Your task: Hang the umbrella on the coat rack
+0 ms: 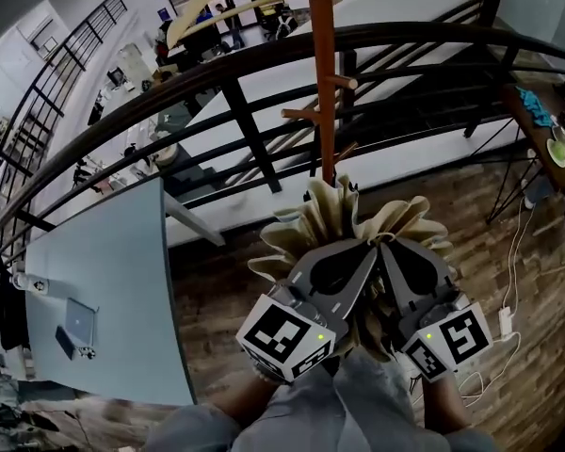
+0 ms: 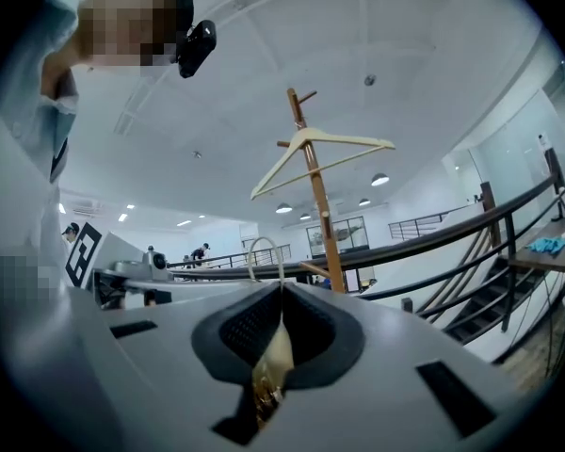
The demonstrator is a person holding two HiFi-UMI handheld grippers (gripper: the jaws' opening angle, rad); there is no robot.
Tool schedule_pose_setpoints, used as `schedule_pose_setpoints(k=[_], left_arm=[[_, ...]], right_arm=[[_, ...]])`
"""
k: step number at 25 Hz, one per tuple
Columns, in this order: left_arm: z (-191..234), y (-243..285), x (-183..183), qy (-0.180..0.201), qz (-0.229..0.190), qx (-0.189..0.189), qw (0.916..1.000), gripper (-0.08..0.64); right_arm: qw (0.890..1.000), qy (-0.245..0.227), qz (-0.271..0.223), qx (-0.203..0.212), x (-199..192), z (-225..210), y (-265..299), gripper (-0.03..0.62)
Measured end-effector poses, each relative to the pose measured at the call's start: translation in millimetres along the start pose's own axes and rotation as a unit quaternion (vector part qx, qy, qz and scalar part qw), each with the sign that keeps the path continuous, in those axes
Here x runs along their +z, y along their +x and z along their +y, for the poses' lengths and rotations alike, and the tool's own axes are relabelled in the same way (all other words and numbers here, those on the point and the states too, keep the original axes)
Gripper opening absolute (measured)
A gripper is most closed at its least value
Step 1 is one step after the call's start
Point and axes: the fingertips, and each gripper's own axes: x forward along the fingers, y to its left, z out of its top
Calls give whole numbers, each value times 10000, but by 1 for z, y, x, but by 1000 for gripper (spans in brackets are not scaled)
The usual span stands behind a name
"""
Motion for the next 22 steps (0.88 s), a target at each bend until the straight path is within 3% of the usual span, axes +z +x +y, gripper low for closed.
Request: schedule_pose_setpoints(k=[10, 22], left_arm=[[23, 34, -11, -115, 68, 884, 9960, 9], [52, 84, -27, -497, -25, 1967, 9792, 9]], right_arm=[[9944, -207, 369, 973, -7, -35, 22, 3], [9774, -263, 954, 1867, -22, -88, 51, 4]])
